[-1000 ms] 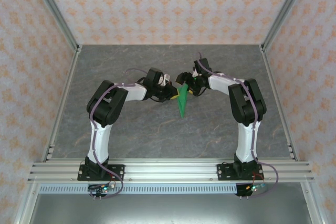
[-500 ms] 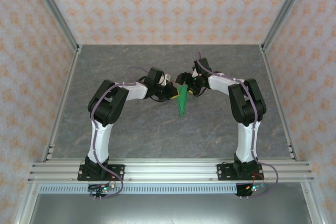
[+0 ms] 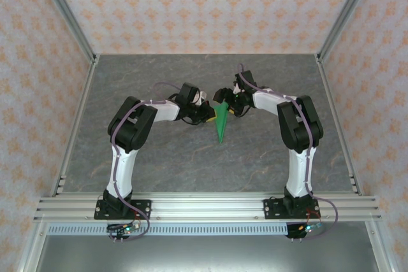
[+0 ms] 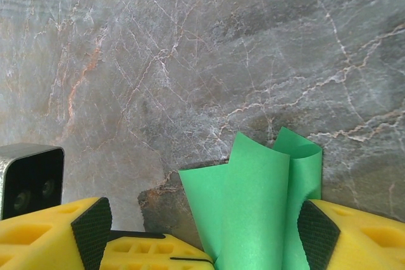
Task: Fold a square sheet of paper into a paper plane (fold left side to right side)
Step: Fold the wing for the fifth time at the center of the table.
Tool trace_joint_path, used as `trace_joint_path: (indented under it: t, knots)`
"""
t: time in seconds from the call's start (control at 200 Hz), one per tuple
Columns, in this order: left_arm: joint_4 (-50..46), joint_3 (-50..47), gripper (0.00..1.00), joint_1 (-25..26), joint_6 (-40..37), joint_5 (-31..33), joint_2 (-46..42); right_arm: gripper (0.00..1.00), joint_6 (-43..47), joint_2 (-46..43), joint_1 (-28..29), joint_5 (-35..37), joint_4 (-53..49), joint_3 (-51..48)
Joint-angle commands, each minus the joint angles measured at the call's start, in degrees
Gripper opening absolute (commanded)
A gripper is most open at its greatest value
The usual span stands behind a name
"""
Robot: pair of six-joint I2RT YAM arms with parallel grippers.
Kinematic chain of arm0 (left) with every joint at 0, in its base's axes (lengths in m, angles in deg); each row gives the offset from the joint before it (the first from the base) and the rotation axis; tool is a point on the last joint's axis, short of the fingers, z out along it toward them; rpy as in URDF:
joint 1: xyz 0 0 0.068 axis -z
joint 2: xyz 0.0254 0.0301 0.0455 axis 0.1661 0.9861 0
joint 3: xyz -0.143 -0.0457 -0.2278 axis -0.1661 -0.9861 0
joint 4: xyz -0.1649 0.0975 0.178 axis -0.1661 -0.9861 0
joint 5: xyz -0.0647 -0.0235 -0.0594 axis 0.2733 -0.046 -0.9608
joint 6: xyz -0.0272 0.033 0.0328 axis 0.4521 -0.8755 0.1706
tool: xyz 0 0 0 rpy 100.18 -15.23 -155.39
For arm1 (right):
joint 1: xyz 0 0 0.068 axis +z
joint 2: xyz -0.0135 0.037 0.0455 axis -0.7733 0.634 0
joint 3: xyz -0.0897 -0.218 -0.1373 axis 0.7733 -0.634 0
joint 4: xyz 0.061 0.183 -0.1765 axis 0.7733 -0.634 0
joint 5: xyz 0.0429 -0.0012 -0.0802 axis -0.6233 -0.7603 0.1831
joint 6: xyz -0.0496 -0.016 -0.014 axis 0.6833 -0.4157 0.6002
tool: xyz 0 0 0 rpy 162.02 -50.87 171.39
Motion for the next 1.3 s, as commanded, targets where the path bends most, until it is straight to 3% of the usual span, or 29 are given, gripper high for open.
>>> trace_joint_path:
  t: [0.0, 0.17, 0.27, 0.49, 0.58, 1.296]
  knots:
    - [-1.7, 1.0, 0.0, -0.1, -1.6, 2.2, 2.3, 0.82, 0.8, 0.3, 0.6, 0.7, -3.2, 0.4]
    - [-2.2, 0.6, 0.0, -0.1, -2.0, 2.6, 2.6, 0.8, 1.2, -5.3, -0.5, 3.8, -3.7, -0.3]
    - [-2.3, 0.3, 0.0, -0.1, -2.1, 2.8, 2.7, 0.72, 1.4, -7.9, -0.5, 4.8, -4.5, -1.3]
    - [-2.5, 0.2, 0.0, -0.1, -2.4, 3.2, 2.5, 0.27, -1.5, -7.2, 1.0, 0.8, -1.9, -3.6]
    - [-3.0, 0.4, 0.0, -0.1, -2.7, 3.3, 2.4, 0.15, -2.1, -5.6, 1.5, 0.3, -1.5, -3.5]
    - [-4.6, 1.4, 0.0, -0.1, -3.7, 3.9, 2.7, 0.12, 2.3, -1.1, 2.1, 4.1, -9.1, -1.4]
